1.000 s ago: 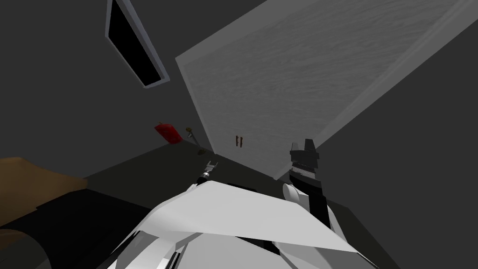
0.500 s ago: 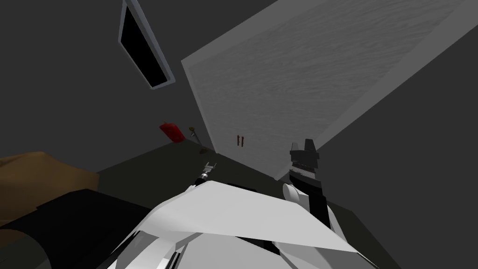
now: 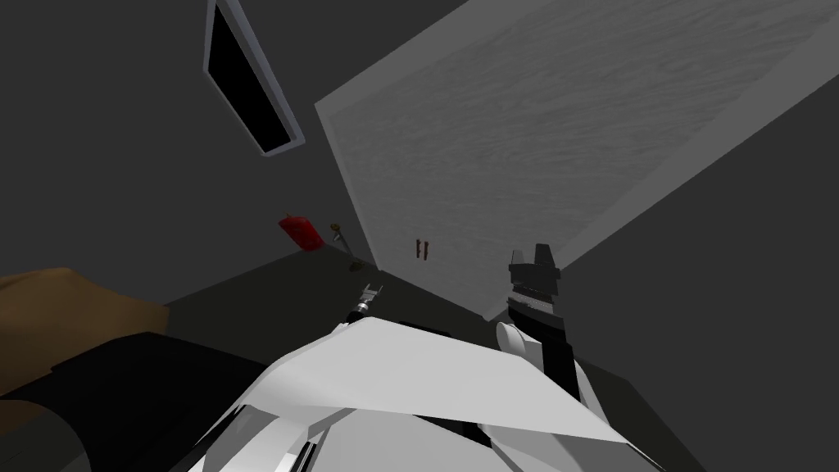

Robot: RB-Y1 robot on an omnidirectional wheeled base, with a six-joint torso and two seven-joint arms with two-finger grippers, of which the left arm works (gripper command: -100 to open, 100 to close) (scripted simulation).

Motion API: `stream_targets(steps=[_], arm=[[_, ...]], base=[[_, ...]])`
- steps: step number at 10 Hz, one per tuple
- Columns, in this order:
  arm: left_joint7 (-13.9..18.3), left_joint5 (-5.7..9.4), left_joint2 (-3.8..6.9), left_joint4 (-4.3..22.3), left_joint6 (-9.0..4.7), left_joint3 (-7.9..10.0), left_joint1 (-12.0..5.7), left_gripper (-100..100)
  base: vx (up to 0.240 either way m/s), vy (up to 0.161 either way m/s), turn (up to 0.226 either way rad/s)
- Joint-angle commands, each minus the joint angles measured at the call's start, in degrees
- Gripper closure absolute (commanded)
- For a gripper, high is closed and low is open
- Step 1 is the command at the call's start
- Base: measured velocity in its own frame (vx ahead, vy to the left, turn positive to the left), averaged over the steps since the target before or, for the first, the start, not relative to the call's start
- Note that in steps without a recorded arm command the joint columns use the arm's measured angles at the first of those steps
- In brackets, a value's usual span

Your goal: Pull the door open

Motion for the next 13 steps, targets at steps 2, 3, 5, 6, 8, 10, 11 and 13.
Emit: stream_targets(steps=[2, 3, 5, 6, 8, 10, 11, 13], arm=[[0.3, -2.14, -1.73, 0.8, -0.39, 0.73, -2.45, -100], [0.3, -2.83, -2.48, 0.9, -0.49, 0.82, -3.22, -100], [0.5, -3.93, -4.12, 0.9, -0.73, 0.5, -4.96, -100], [0.5, -4.39, -4.83, 0.9, -0.83, 0.36, -5.71, -100], [0.6, -5.22, -6.48, 0.8, -1.08, -0.29, -7.49, -100], [0.6, -5.9, -7.91, 0.6, -1.3, -0.91, -9.03, -100], [0.6, -6.13, -8.49, 0.6, -1.39, -1.2, -9.65, -100], [0.7, -6.53, -9.66, 0.5, -1.57, -1.91, -10.93, -100]], base=[[0.186, -0.012, -0.031], [0.182, 0.008, -0.039], [0.186, 0.024, -0.055], [0.197, 0.019, -0.056], [0.198, 0.017, -0.073], [0.18, -0.003, -0.058], [0.167, -0.023, -0.061], [0.226, -0.02, -0.071]])
